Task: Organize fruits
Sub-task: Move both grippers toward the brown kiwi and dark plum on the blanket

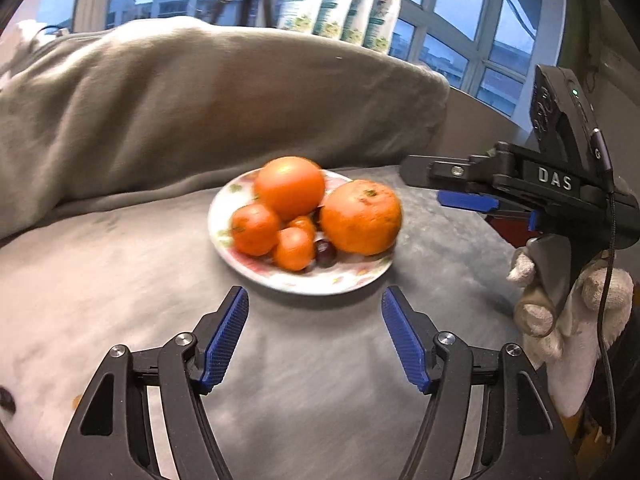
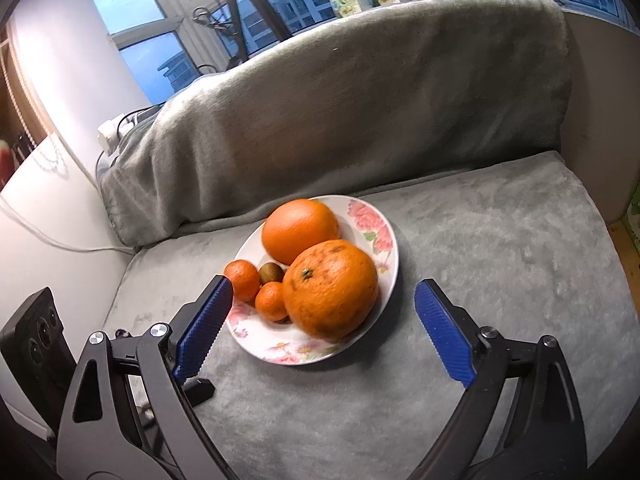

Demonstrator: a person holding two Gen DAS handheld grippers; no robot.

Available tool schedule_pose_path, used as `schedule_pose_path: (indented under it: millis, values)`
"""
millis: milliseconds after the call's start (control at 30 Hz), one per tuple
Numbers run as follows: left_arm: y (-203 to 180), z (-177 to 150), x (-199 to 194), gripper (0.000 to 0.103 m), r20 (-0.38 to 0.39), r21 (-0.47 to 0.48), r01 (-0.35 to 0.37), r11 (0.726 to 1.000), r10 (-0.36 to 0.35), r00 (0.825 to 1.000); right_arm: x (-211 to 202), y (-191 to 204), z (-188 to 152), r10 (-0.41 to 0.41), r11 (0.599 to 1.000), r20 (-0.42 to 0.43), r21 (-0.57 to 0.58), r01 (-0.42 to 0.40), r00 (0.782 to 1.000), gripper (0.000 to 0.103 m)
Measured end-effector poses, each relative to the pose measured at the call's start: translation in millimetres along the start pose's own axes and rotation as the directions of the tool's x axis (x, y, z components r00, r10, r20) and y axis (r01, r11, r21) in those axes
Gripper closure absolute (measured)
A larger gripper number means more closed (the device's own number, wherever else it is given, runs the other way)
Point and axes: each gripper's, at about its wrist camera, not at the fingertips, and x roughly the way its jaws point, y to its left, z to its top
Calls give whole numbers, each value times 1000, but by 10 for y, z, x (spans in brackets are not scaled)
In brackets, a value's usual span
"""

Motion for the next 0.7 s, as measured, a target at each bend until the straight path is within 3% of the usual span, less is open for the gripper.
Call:
schedule_pose_path:
  millis: [333, 700]
  values:
    - [411, -188, -407, 34, 30, -87, -87, 992, 90, 995, -19, 400, -197, 48, 993, -29, -103, -51, 998, 9]
    - [801, -418, -917, 34, 69, -142, -227, 963, 238, 969, -14, 1036, -359, 108, 959, -38, -260, -114, 993, 9]
